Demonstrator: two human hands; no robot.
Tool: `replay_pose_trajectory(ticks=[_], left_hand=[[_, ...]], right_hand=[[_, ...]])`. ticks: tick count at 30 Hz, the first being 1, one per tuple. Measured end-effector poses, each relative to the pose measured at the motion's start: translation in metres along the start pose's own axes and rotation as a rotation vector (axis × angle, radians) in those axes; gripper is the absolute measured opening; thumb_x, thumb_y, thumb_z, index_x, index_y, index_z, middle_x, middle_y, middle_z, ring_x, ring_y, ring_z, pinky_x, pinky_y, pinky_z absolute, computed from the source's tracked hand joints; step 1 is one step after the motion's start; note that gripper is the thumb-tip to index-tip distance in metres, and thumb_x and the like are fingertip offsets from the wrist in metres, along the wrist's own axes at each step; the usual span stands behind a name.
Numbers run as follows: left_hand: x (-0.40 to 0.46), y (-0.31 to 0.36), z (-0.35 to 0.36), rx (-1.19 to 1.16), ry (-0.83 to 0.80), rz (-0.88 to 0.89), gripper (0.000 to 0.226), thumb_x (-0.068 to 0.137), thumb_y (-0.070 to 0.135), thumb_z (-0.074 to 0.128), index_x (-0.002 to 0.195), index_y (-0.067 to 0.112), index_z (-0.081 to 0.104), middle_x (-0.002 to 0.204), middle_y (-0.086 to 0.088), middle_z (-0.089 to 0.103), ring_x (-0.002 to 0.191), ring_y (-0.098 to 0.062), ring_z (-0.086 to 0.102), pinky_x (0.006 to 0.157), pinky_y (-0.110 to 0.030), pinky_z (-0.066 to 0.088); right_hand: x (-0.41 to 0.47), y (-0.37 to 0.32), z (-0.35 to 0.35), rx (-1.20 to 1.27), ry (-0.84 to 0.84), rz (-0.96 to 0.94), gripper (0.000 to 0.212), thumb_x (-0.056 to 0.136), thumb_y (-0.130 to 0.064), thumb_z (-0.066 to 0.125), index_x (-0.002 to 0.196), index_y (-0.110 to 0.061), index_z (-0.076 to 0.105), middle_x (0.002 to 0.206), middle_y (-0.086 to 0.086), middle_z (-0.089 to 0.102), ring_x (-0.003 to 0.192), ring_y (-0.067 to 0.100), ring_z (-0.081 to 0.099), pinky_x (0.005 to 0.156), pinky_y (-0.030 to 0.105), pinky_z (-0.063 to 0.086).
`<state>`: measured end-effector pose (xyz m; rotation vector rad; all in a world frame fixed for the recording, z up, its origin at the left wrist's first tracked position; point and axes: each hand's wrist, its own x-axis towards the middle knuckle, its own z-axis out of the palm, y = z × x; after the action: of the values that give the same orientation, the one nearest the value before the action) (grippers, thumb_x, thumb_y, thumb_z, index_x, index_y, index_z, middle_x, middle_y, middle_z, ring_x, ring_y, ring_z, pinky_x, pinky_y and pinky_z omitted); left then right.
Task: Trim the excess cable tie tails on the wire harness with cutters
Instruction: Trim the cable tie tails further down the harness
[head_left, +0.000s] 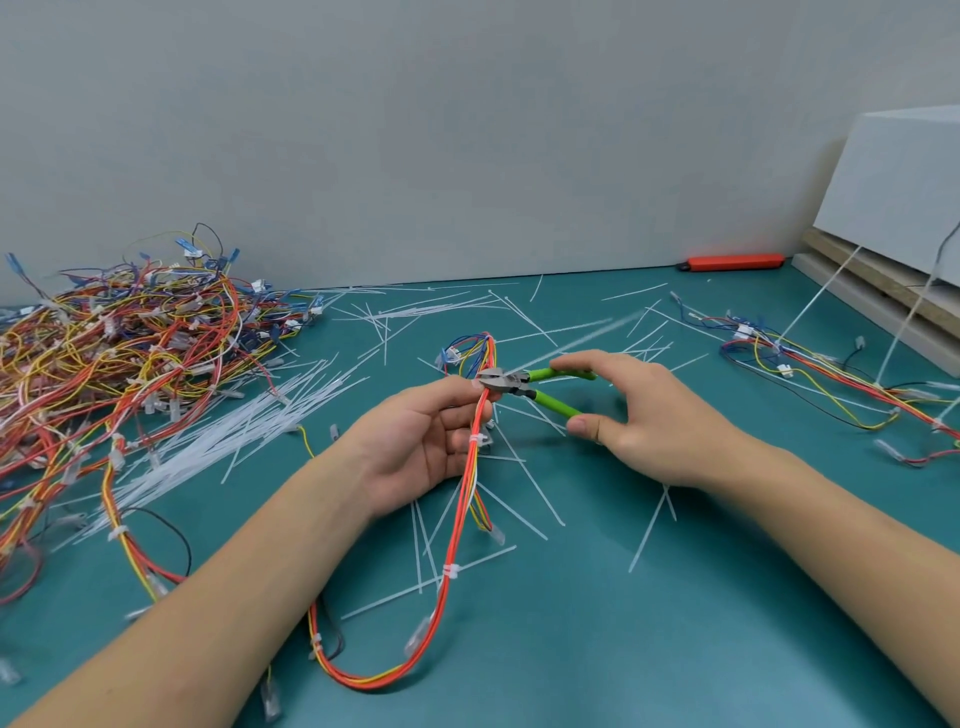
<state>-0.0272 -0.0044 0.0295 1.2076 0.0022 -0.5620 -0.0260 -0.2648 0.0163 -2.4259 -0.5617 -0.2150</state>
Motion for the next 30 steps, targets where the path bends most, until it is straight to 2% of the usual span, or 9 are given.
replay_pose_trajectory(ticks=[2, 5, 8, 10, 14, 18, 22, 25, 30], left_hand=[[0.0003, -0.0003, -0.0005, 0.005, -0.003, -0.002, 0.017, 0.078, 0.024, 0.069, 0.087, 0.012, 0.079, 0.072, 0.0, 0.067, 0.046, -0.011, 0.048, 0.047, -0.024, 0.044], [-0.0001, -0.0001, -0.0003, 0.004, -0.009, -0.008, 0.016, 0.08, 0.024, 0.069, 0.086, 0.013, 0.078, 0.072, 0.001, 0.067, 0.045, -0.01, 0.049, 0.047, -0.024, 0.044], [-0.0009, 0.0015, -0.0006, -0.024, -0.002, -0.013, 0.014, 0.081, 0.023, 0.068, 0.085, 0.013, 0.077, 0.071, 0.001, 0.066, 0.045, -0.01, 0.05, 0.046, -0.023, 0.044], [-0.001, 0.0019, -0.0006, -0.04, 0.005, -0.014, 0.014, 0.081, 0.022, 0.068, 0.081, 0.013, 0.078, 0.071, 0.001, 0.066, 0.045, -0.01, 0.05, 0.046, -0.022, 0.045], [-0.0005, 0.0006, -0.0001, -0.032, 0.022, -0.005, 0.011, 0.078, 0.023, 0.07, 0.078, 0.015, 0.079, 0.073, 0.001, 0.068, 0.045, -0.01, 0.05, 0.048, -0.024, 0.045], [0.0006, 0.0007, -0.0004, -0.042, 0.03, -0.003, 0.008, 0.079, 0.023, 0.071, 0.078, 0.017, 0.076, 0.075, 0.001, 0.069, 0.045, -0.01, 0.05, 0.049, -0.024, 0.045], [0.0017, 0.001, -0.0021, -0.066, 0.04, -0.004, 0.013, 0.08, 0.024, 0.072, 0.088, 0.014, 0.073, 0.075, 0.001, 0.069, 0.046, -0.011, 0.051, 0.049, -0.024, 0.046], [0.0018, 0.001, -0.0025, -0.075, 0.042, -0.003, 0.01, 0.079, 0.024, 0.072, 0.083, 0.015, 0.075, 0.075, 0.001, 0.069, 0.047, -0.011, 0.051, 0.049, -0.024, 0.046], [0.0014, 0.0006, -0.0011, -0.082, 0.053, 0.004, 0.009, 0.078, 0.023, 0.072, 0.082, 0.015, 0.075, 0.074, 0.002, 0.069, 0.046, -0.011, 0.053, 0.049, -0.024, 0.046]], right_hand=[[-0.0007, -0.0003, 0.0019, 0.006, -0.019, 0.009, 0.052, 0.095, -0.025, 0.075, 0.14, -0.038, 0.055, 0.131, -0.025, 0.056, 0.12, -0.011, 0.042, 0.095, -0.005, 0.022], [-0.0016, -0.0003, 0.0042, 0.024, -0.004, 0.017, 0.043, 0.094, -0.02, 0.075, 0.132, -0.034, 0.062, 0.12, -0.018, 0.064, 0.114, -0.001, 0.053, 0.091, -0.003, 0.029], [-0.0025, -0.0031, 0.0023, 0.029, 0.011, 0.016, 0.04, 0.092, -0.022, 0.078, 0.127, -0.035, 0.066, 0.114, -0.018, 0.068, 0.112, 0.0, 0.057, 0.094, 0.011, 0.038], [-0.003, -0.004, 0.0014, 0.042, 0.026, 0.015, 0.043, 0.088, -0.028, 0.082, 0.127, -0.037, 0.066, 0.112, -0.022, 0.068, 0.111, -0.003, 0.059, 0.096, 0.016, 0.04], [-0.0028, -0.0021, -0.0011, 0.001, 0.038, -0.015, 0.06, 0.079, -0.049, 0.086, 0.133, -0.041, 0.061, 0.117, -0.027, 0.064, 0.116, -0.005, 0.056, 0.094, 0.006, 0.034], [-0.0044, -0.0032, 0.0011, 0.013, 0.014, -0.042, 0.068, 0.071, -0.071, 0.074, 0.132, -0.043, 0.061, 0.115, -0.029, 0.063, 0.115, -0.003, 0.057, 0.091, 0.006, 0.038], [-0.0041, -0.0047, 0.0033, 0.051, -0.012, -0.06, 0.053, 0.079, -0.062, 0.078, 0.125, -0.041, 0.065, 0.106, -0.023, 0.064, 0.104, 0.003, 0.059, 0.087, 0.021, 0.048], [-0.0033, -0.0045, 0.0009, 0.075, -0.016, -0.087, 0.041, 0.085, -0.048, 0.082, 0.122, -0.037, 0.069, 0.1, -0.02, 0.065, 0.098, 0.007, 0.06, 0.085, 0.025, 0.049], [-0.0049, -0.0079, 0.001, 0.06, 0.005, -0.103, 0.048, 0.078, -0.068, 0.07, 0.116, -0.039, 0.069, 0.094, -0.017, 0.063, 0.092, 0.009, 0.059, 0.081, 0.026, 0.049]])
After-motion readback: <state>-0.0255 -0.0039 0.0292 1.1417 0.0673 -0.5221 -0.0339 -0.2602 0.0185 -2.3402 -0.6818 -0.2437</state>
